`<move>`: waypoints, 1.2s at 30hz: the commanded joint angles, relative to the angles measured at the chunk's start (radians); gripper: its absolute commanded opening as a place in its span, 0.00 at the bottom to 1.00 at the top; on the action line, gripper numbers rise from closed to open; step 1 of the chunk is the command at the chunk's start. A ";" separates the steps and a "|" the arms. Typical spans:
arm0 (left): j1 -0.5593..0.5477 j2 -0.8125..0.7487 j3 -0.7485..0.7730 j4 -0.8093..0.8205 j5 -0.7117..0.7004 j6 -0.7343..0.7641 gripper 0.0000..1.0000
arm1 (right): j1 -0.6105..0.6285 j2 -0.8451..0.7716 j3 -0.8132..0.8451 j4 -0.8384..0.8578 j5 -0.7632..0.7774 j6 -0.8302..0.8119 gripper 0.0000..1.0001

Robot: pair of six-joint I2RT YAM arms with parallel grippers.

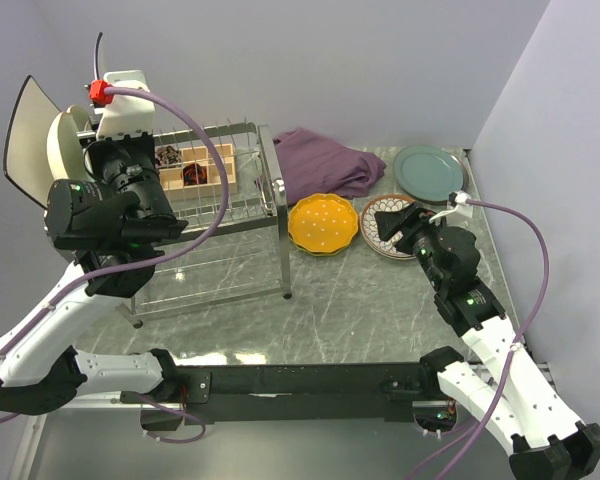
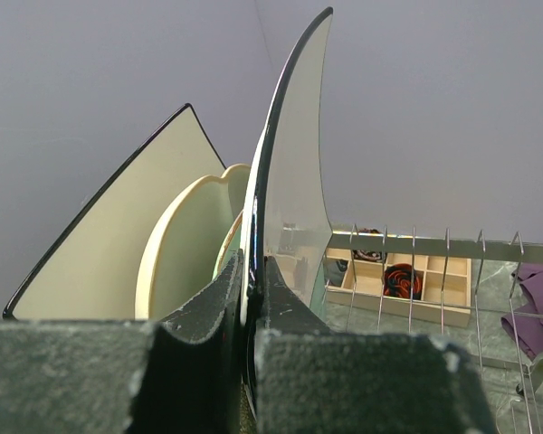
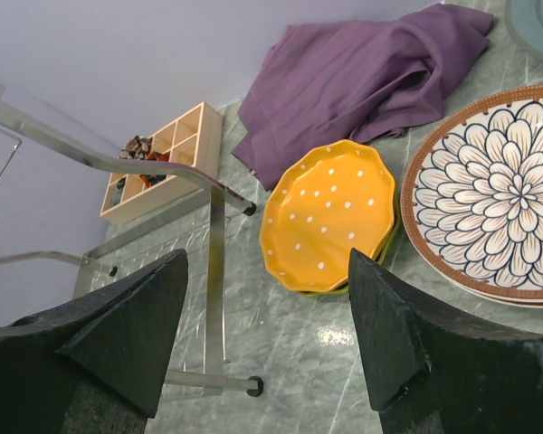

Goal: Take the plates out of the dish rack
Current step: Unload the plate from the dish rack.

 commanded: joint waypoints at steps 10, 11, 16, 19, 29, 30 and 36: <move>-0.002 -0.004 0.051 0.052 0.118 -0.025 0.01 | 0.007 -0.006 -0.008 0.031 0.012 -0.017 0.78; -0.002 -0.003 0.054 0.047 0.120 -0.028 0.01 | 0.005 -0.008 -0.007 0.031 0.012 -0.017 0.78; -0.002 0.007 0.088 0.029 0.115 -0.026 0.01 | 0.007 -0.006 -0.005 0.032 0.013 -0.017 0.78; -0.004 0.001 0.092 0.018 0.109 -0.029 0.01 | 0.007 -0.005 -0.004 0.032 0.010 -0.018 0.78; -0.007 0.002 0.112 0.003 0.103 -0.011 0.01 | 0.005 -0.002 -0.004 0.034 0.013 -0.018 0.78; -0.008 0.005 0.120 0.000 0.104 -0.009 0.01 | 0.007 0.000 -0.004 0.034 0.012 -0.018 0.78; -0.016 0.031 0.157 0.003 0.097 0.006 0.01 | 0.004 -0.008 -0.005 0.032 0.016 -0.020 0.78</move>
